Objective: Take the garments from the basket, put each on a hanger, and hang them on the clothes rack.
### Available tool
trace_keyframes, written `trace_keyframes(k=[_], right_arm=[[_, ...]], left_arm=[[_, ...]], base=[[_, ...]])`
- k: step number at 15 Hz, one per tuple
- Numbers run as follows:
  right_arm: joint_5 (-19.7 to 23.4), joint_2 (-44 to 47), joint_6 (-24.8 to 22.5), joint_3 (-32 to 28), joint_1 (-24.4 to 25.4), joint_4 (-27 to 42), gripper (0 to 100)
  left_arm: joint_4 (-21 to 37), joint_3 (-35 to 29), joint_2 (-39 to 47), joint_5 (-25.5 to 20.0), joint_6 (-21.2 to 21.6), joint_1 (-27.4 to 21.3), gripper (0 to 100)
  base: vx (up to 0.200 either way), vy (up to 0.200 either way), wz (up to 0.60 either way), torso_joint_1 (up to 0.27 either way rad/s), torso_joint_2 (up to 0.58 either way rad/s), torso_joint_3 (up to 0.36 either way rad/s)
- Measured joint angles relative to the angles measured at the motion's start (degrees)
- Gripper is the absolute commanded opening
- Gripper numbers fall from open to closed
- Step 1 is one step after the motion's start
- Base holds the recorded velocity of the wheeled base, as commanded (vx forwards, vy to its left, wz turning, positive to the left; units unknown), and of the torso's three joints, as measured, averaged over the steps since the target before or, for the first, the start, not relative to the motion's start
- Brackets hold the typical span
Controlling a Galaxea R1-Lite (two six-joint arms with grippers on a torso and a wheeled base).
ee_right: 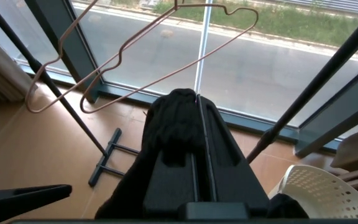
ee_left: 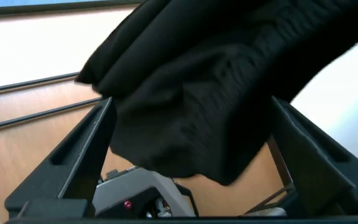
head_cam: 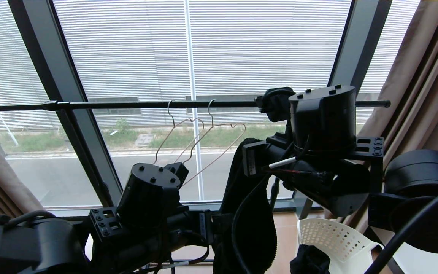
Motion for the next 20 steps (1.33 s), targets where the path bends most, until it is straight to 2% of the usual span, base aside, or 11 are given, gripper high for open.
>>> trace_keyframes(k=[8,15,17,18,20], right_arm=[[-0.23,-1.10,1.74,0.32,0.55,0.12,0],[-0.37,-4.50,1.85,0.32,-1.90,0.44,0],[-0.37,-5.38,1.78,0.34,-3.08,0.57,0],[-0.39,-5.66,1.72,0.34,-3.95,0.59,0],[-0.56,-5.96,1.56,0.37,-6.01,0.63,0]], left_arm=[[-0.07,-3.72,8.05,2.68,0.09,-1.95,100],[0.00,-1.52,10.56,2.97,0.17,-2.18,100],[0.00,-0.67,10.64,4.77,0.17,-2.27,100],[-0.02,-0.11,10.36,5.78,0.17,-2.45,0],[-0.07,1.16,9.24,6.81,0.17,-3.19,0]], base=[[0.000,0.000,0.00,0.000,0.00,0.000],[0.000,0.000,0.00,0.000,0.00,0.000],[0.000,0.000,0.00,0.000,0.00,0.000],[0.000,0.000,0.00,0.000,0.00,0.000],[0.000,0.000,0.00,0.000,0.00,0.000]])
